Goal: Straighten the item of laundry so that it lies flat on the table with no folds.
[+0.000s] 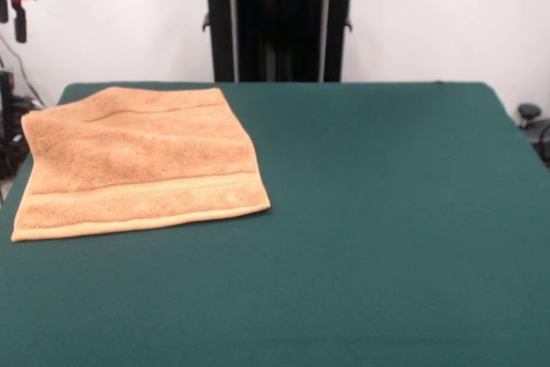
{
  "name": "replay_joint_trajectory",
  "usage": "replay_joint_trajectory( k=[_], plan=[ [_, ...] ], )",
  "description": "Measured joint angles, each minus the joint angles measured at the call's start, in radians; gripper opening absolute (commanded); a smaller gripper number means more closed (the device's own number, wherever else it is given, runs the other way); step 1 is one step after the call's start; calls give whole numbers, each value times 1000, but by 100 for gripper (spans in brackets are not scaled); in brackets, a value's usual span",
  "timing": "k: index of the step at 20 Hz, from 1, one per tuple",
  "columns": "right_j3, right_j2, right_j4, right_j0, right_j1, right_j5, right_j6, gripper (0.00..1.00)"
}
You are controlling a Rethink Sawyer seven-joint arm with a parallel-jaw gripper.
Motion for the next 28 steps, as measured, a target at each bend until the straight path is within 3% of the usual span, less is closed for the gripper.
replay_joint_trajectory(
  k=[19,28],
  plan=[
    [0,28,3,112,21,0,0,100],
    [0,19,89,230,91,-7,7,100]
  ],
)
